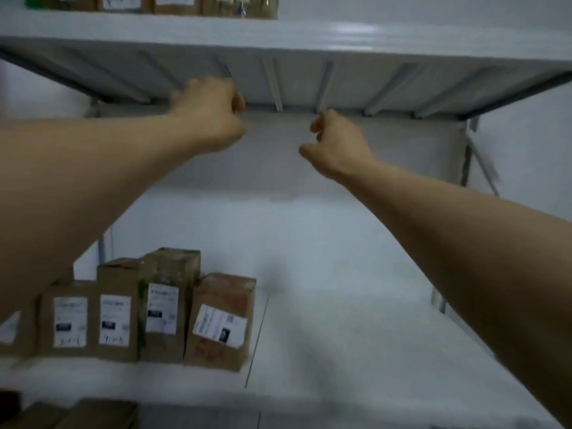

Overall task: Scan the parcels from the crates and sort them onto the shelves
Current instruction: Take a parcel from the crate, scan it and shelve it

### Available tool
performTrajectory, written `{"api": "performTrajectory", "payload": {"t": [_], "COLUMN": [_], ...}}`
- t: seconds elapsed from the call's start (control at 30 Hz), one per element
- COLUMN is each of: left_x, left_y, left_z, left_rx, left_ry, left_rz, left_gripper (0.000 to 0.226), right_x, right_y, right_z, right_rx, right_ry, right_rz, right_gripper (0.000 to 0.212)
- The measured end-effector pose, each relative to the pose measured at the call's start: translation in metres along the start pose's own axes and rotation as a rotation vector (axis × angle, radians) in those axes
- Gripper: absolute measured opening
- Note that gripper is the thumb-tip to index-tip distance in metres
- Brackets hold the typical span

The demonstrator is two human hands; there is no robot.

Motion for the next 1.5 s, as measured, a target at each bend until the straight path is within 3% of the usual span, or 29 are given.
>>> {"api": "performTrajectory", "payload": {"t": [0.23,0.43,0.63,0.77,0.87,0.97,1.03,1.13,1.2,1.27,1.5], "left_x": [0.06,0.11,0.158,0.156,0.158,0.151,0.143,0.141,0.143,0.146,0.177], "left_y": [0.025,0.043,0.039,0.057,0.07,0.094,0.112,0.141,0.162,0.188,0.304], "left_z": [0.155,0.331,0.549,0.663,0.729,0.765,0.779,0.791,0.795,0.796,0.802], "left_rx": [0.02,0.002,-0.321,-0.588,-0.683,-0.698,-0.701,-0.632,-0.589,-0.538,-0.442], "left_ry": [-0.247,-0.534,-0.89,-1.06,-1.158,-1.185,-1.204,-1.275,-1.301,-1.323,-1.375], "left_rz": [0.116,0.217,0.472,0.602,0.622,0.61,0.599,0.557,0.532,0.51,0.435], "left_gripper": [0.038,0.021,0.014,0.014,0.015,0.015,0.015,0.018,0.021,0.017,0.011], "right_x": [0.057,0.086,0.093,0.077,0.061,0.043,0.029,0.005,-0.011,-0.022,-0.074], "right_y": [0.11,0.181,0.229,0.25,0.262,0.276,0.288,0.309,0.326,0.35,0.435], "right_z": [0.173,0.347,0.518,0.606,0.661,0.71,0.736,0.768,0.784,0.798,0.798], "right_rx": [0.201,0.523,0.891,1.077,1.192,1.291,1.34,1.404,1.422,1.42,1.254], "right_ry": [-0.281,-0.509,-0.669,-0.746,-0.753,-0.754,-0.759,-0.783,-0.805,-0.853,-1.046], "right_rz": [0.17,0.169,0.139,0.126,0.146,0.166,0.19,0.239,0.264,0.285,0.381], "right_gripper": [0.045,0.048,0.044,0.039,0.036,0.033,0.014,0.025,0.015,0.023,0.023]}}
Point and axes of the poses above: each hand's wrist, its own z-axis away from the middle knuckle, its own x-axis out of the palm, y = z × x, the point moved 7 cm from there along -z, towards the middle knuckle, and after that the axes turned 11 degrees about x, right-handed, at the moved point
